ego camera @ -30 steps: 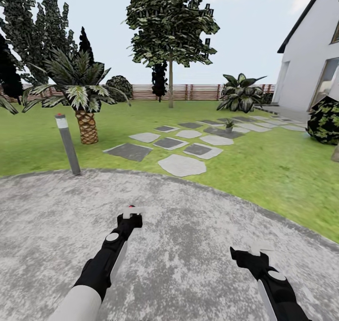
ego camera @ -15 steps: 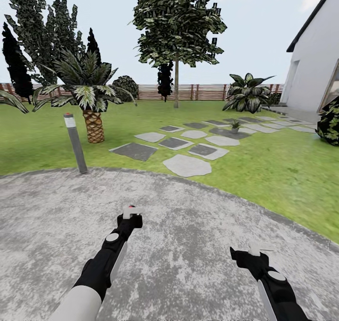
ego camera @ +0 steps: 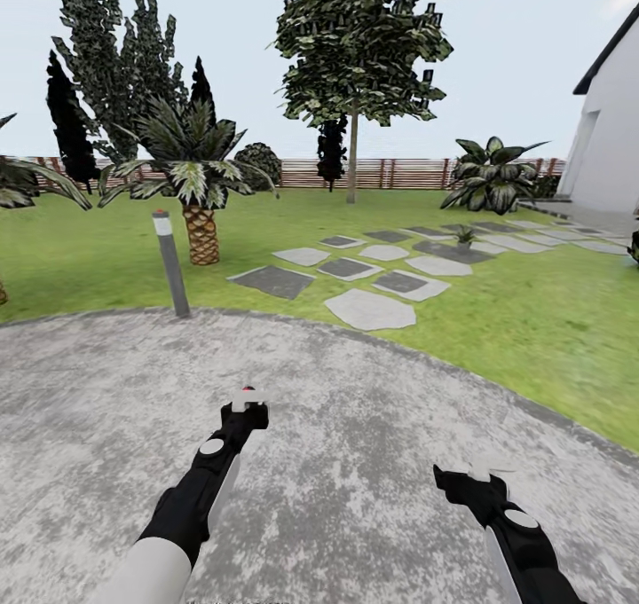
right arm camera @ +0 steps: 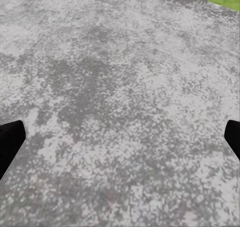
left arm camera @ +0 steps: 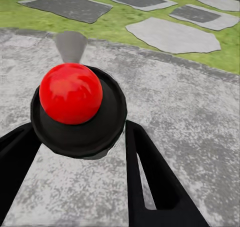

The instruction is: Pick up the pesticide atomizer in the garden and spray insectifuge to fully cover both potted plants in the garden.

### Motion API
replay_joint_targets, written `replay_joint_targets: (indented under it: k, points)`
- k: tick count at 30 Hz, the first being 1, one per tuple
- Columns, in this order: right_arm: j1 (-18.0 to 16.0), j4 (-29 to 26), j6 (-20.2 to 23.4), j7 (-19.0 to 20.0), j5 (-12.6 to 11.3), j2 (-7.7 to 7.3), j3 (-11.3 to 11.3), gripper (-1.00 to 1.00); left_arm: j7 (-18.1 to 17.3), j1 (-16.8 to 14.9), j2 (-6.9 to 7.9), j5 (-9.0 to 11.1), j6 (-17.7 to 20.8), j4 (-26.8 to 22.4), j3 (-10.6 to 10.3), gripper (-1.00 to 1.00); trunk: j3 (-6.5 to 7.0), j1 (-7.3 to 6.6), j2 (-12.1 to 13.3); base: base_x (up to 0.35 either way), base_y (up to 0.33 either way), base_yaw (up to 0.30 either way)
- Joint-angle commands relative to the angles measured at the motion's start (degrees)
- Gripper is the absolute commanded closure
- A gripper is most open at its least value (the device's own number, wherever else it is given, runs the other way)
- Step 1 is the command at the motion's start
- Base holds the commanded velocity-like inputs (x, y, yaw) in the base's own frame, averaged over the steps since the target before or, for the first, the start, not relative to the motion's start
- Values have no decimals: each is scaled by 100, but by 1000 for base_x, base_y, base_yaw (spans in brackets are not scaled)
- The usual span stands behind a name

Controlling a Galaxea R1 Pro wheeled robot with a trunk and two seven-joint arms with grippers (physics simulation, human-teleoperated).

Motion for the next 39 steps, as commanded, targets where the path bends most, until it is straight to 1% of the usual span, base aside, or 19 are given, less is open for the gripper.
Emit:
replay_joint_targets:
  k: [1,9,34,39]
  points:
    - [-1,-10,31,-1,4,-1,-1,-100,-1,-3,-3,-33,31,-8,3,100,-6,-1,-3,-2,0,273]
    - [-1,-10,30,-5,4,-1,-2,-100,-1,-3,-3,-33,31,-10,3,100,-6,-1,-3,0,0,274]
    - [-1,-10,32,-5,4,-1,-2,-100,-1,-3,-3,-33,34,-17,3,100,443,-550,1000,0,0,259]
    - [-1,-10,32,-5,4,-2,-1,-100,-1,-3,-3,-33,36,-17,3,100,533,-660,1201,0,0,56]
